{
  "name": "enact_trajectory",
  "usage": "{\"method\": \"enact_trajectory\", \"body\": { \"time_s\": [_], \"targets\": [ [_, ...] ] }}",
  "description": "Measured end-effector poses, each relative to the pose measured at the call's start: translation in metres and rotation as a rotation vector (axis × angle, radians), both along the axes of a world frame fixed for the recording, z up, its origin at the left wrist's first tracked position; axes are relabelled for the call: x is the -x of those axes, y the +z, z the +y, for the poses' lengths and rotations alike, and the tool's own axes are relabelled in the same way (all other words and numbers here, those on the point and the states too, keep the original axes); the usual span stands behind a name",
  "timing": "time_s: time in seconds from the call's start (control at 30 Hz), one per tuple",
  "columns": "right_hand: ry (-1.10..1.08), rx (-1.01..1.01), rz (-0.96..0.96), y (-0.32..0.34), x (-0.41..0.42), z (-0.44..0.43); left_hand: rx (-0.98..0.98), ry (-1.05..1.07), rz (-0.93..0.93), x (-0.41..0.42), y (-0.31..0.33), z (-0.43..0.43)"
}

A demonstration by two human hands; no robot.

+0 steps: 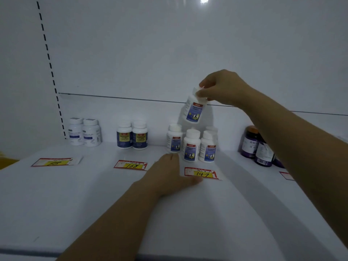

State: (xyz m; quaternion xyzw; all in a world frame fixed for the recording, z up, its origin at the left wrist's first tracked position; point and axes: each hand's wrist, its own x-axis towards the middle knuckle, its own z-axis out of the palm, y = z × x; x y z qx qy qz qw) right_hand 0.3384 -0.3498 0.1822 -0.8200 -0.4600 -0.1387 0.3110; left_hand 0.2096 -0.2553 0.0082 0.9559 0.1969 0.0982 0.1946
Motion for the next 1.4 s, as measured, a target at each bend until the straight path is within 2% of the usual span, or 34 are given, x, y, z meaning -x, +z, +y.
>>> {"method": "enact_trajectory", "body": {
  "time_s": [0.1, 0.2, 0.4, 0.5, 0.63, 0.77, 0.9, 1.03, 1.1, 1.23, 1.4],
  "targets": [
    [-0.074, 0.052, -0.099, -0.009, -0.012, 0.019, -0.096, 0.005, 0.135, -0.001, -0.005, 0.001],
    [-0.109, 0.154, -0.109, -0.026, -0.023, 0.030, -0.116, 0.002, 0.197, -0.003, -0.007, 0.001],
    [-0.114, 0.263, 0.000, -0.064, -0.035, 0.043, -0.126, 0.006, 0.199, -0.005, -0.009, 0.003],
    [-0.103, 0.304, 0.109, -0.071, -0.041, 0.048, -0.126, 0.001, 0.213, -0.006, -0.009, 0.003],
    [-0.093, 0.373, 0.140, -0.071, -0.044, 0.050, -0.130, -0.002, 0.233, -0.006, -0.008, 0.002],
    [-0.115, 0.350, 0.094, -0.056, -0.041, 0.041, -0.135, -0.006, 0.241, -0.006, -0.008, 0.002],
    [-0.286, 0.429, -0.008, -0.043, -0.044, 0.034, -0.131, -0.006, 0.243, -0.005, -0.008, 0.001],
    [-0.350, 0.554, 0.236, -0.054, -0.049, 0.035, -0.124, 0.000, 0.234, -0.004, -0.007, 0.001],
    [-0.361, 0.542, 0.281, -0.062, -0.051, 0.038, -0.122, -0.003, 0.234, -0.004, -0.006, 0.000],
    [-0.376, 0.469, 0.228, -0.064, -0.055, 0.040, -0.109, -0.008, 0.222, -0.003, -0.005, 0.000],
    [-0.377, 0.235, 0.057, -0.037, -0.054, 0.027, -0.083, 0.004, 0.191, -0.003, -0.004, 0.000]
  ]
}}
